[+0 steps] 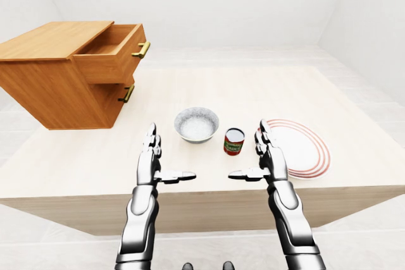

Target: Put the bowl on the plate.

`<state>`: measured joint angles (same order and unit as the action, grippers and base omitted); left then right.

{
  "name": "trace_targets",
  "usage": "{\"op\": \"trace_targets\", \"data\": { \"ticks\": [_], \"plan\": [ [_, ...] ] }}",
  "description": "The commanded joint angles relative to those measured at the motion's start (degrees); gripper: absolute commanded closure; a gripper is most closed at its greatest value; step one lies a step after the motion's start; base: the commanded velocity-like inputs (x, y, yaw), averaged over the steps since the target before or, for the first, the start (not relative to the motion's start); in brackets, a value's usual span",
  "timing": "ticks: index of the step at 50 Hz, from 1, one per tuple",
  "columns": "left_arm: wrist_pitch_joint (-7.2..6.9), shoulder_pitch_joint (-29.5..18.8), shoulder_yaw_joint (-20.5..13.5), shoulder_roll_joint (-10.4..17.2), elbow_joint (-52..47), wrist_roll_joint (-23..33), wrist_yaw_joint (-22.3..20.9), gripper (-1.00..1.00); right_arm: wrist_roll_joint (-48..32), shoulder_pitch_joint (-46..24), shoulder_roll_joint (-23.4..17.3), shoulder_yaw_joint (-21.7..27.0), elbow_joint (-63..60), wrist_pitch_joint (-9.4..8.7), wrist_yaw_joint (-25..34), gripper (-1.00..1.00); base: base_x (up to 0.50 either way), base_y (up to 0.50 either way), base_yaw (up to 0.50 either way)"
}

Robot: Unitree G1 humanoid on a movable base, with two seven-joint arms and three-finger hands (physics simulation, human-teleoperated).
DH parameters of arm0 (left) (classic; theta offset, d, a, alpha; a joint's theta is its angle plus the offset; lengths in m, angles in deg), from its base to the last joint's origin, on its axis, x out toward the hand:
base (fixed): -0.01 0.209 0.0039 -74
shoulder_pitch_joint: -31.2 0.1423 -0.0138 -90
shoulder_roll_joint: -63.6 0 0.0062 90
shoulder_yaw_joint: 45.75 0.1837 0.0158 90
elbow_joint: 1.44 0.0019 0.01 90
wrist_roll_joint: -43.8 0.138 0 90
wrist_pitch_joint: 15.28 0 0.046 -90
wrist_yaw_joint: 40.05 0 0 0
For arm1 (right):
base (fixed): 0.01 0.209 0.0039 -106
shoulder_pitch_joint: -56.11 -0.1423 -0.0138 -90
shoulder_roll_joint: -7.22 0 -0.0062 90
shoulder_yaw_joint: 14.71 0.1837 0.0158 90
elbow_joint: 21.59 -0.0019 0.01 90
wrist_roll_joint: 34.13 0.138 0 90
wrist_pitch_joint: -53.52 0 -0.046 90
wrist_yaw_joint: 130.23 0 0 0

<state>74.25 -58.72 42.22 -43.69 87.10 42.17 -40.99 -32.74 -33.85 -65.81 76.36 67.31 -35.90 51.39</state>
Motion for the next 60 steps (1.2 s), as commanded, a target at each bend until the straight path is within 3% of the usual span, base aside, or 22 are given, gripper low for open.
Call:
{"op": "trace_targets", "data": {
  "ticks": [1,4,6,9,10,22,28,44,60],
  "plan": [
    [-0.97,1.12,0.03,1.71,-0.88,0.17,-2.75,-1.0,-0.66,0.34,-1.42,1.93,-2.08,-3.4,1.97,-1.0,0.0,0.0,0.0],
    [-0.79,1.05,-0.09,1.98,-1.28,-0.27,-2.86,-1.0,-0.91,0.37,-1.72,1.76,-3.79,-4.37,1.12,-1.0,0.0,0.0,0.0],
    [-2.19,0.56,-0.38,2.23,-2.05,-0.76,-2.87,-1.0,-0.49,0.55,-1.95,1.71,-5.11,-5.5,1.33,-1.0,0.0,0.0,0.0],
    [-4.43,1.03,-0.55,2.55,-5.1,-1.31,-3.08,-1.0,-0.42,0.86,-2.2,1.74,-7.1,-5.58,1.19,-1.0,0.0,0.0,0.0],
    [-4.53,1.31,-0.61,2.65,-6.66,-1.43,-3.11,-1.0,-0.42,0.95,-2.27,1.76,-7.9,-5.58,1.16,-1.0,0.0,0.0,0.0],
    [-4.53,2.95,-4.12,3.9,-24.63,-3.45,-3.44,-1.0,-0.49,1.77,-3.13,3.13,-22.69,-5.58,1.78,-1.0,0.0,0.0,0.0],
    [-4.53,3.02,-8.43,4.08,-31.28,-6.59,-3.62,-1.0,0.37,2.89,-3.0,3.72,-26.18,-5.58,3.29,-1.0,0.0,-0.46,0.0],
    [-4.53,4.83,-8.81,3.62,-27.9,-5.87,-6.06,-1.0,0.03,2.87,-3.32,5.54,-28.33,-5.58,3.59,-1.0,0.0,-0.46,0.0],
    [-4.53,3.69,-14.41,5.37,-32.27,-11.11,-8.38,-1.0,1.24,0.93,-3.93,8.43,-30.06,-5.58,3.75,-1.0,0.0,-0.02,0.0]
  ]
}}
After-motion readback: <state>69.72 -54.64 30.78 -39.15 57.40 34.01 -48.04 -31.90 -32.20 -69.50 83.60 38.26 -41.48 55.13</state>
